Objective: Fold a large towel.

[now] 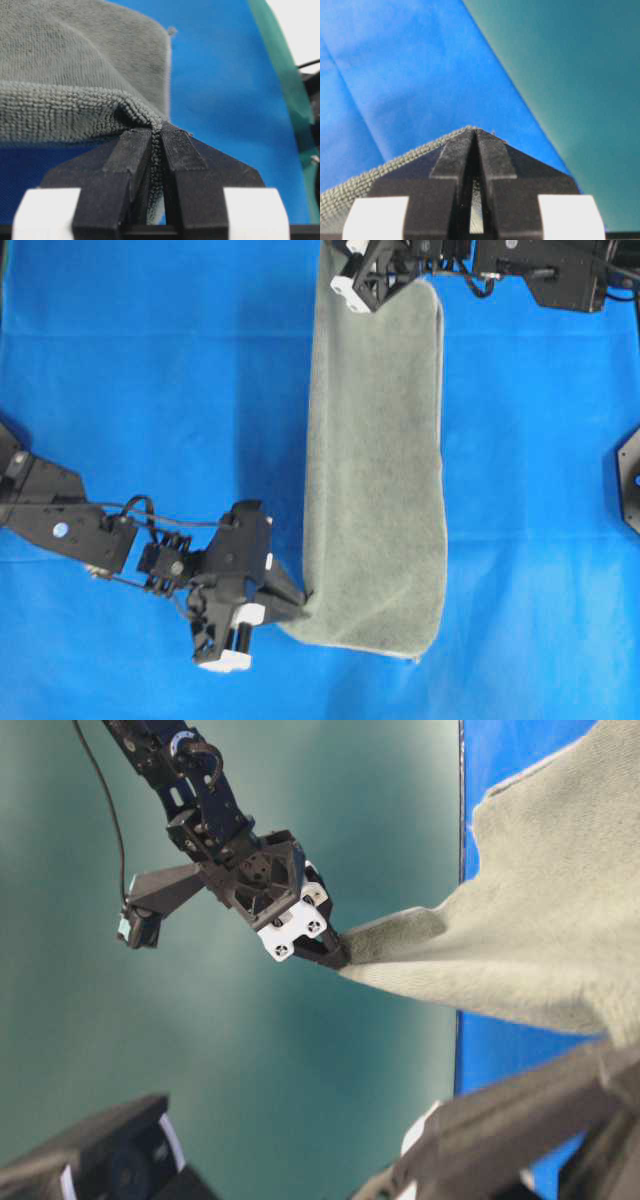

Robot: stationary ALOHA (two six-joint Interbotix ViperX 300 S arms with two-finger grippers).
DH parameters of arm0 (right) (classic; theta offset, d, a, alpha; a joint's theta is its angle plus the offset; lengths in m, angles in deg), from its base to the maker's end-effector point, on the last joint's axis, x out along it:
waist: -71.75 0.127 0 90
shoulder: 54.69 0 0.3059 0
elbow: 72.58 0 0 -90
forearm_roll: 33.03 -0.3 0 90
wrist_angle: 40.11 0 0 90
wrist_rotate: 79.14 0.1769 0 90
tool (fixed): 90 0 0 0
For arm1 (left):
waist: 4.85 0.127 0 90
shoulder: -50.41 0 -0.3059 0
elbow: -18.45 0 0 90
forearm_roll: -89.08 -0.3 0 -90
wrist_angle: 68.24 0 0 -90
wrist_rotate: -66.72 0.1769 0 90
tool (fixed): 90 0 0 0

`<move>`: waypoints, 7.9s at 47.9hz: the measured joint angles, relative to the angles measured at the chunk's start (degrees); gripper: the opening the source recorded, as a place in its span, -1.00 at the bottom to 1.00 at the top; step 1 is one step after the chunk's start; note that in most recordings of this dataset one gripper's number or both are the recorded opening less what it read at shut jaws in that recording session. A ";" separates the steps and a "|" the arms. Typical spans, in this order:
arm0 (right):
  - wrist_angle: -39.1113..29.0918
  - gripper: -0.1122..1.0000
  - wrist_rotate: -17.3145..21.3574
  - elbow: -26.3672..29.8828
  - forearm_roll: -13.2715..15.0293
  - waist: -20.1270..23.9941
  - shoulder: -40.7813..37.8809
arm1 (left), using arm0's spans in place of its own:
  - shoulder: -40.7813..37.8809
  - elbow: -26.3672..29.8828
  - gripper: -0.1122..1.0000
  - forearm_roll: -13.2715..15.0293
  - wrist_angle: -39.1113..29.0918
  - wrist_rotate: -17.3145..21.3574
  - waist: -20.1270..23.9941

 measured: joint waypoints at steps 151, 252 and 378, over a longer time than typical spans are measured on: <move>-7.47 -0.74 5.27 -18.81 9.23 -2.55 22.24 | 10.63 -2.37 -0.73 -0.88 -1.76 21.45 48.25; -13.80 0.26 6.68 -26.54 -15.29 47.37 29.18 | 22.94 -17.40 0.36 -0.18 1.05 12.04 1.23; -32.26 0.24 20.39 -47.72 3.25 40.61 73.83 | 80.07 -37.79 0.33 -0.79 -28.39 15.91 22.94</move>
